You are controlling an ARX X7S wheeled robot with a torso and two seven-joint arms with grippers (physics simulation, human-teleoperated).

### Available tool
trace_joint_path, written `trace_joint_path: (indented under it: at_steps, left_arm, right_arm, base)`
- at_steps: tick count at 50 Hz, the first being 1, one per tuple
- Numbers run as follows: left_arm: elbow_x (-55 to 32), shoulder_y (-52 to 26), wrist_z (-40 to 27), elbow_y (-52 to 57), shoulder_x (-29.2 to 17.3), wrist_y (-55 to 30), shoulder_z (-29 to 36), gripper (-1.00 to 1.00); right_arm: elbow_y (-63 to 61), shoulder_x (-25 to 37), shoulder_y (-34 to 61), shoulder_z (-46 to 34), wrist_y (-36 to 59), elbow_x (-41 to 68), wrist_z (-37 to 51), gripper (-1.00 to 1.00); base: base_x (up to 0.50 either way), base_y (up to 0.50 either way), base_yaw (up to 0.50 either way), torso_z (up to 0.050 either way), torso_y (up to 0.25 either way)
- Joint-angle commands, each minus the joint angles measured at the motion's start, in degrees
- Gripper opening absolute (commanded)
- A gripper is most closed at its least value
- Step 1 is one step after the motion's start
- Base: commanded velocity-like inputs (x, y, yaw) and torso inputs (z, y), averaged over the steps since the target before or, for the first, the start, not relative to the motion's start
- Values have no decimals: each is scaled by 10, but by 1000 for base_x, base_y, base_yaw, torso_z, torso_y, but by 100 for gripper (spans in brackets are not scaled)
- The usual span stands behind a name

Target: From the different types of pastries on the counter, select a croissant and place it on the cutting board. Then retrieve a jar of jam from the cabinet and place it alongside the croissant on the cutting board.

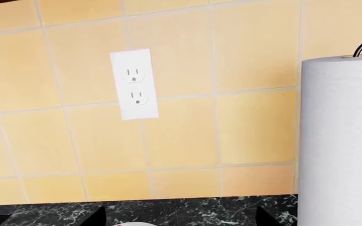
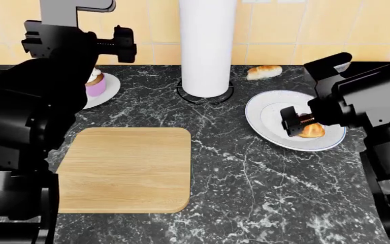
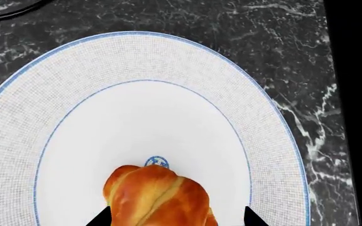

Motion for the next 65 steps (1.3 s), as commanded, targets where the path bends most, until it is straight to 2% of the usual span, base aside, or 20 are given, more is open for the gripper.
trace_joint_path:
  at_steps: [1, 2, 6, 12, 18, 30, 36, 42, 50, 56, 65]
  left_arm:
    - [0, -2, -4, 1, 1, -2, 3, 100]
    - [0, -1, -4, 2, 0, -2, 4, 100]
    - [-5, -3, -7, 13, -1, -15, 1, 100]
    - [-5, -3, -7, 11, -2, -12, 2, 100]
    - [-5, -2, -7, 12, -3, -10, 4, 100]
    - [-13, -5, -15, 33, -8, -27, -4, 100]
    - [-21, -10, -21, 54, -12, -49, -13, 100]
    - [-27, -11, -26, 68, -13, -62, -16, 100]
    - [-30, -11, -26, 70, -13, -63, -16, 100]
    - [-36, -15, -26, 66, -13, -66, -25, 100]
    - [-40, -16, -30, 69, -15, -70, -32, 100]
  right_arm:
    - [-7, 10, -15, -25, 4, -11, -8, 100]
    - [-19, 11, -26, -46, 4, -11, -30, -100]
    - [-52, 18, -43, -72, 11, -5, -61, -100]
    - [-104, 37, -53, -71, 34, 6, -69, -100]
    - [-164, 49, -50, -57, 63, 20, -66, -100]
    - [-357, 87, -16, 11, 188, 53, -32, -100]
    - [-395, 91, 9, 38, 222, 70, -9, -100]
    - [-403, 100, 27, 31, 221, 163, 67, -100]
    - [-430, 79, 31, 17, 220, 232, 100, -100]
    - [-463, 75, 40, -12, 221, 346, 168, -100]
    - [-444, 15, 27, -101, 149, 330, 150, -100]
  base:
    - [0, 0, 0, 0, 0]
    - [0, 0, 0, 0, 0]
    - [0, 0, 0, 0, 0]
    - [0, 0, 0, 0, 0]
    - [0, 0, 0, 0, 0]
    - [0, 0, 0, 0, 0]
    - [0, 0, 0, 0, 0]
    - [0, 0, 0, 0, 0]
    - [0, 0, 0, 0, 0]
    - [0, 0, 0, 0, 0]
    - [0, 0, 0, 0, 0]
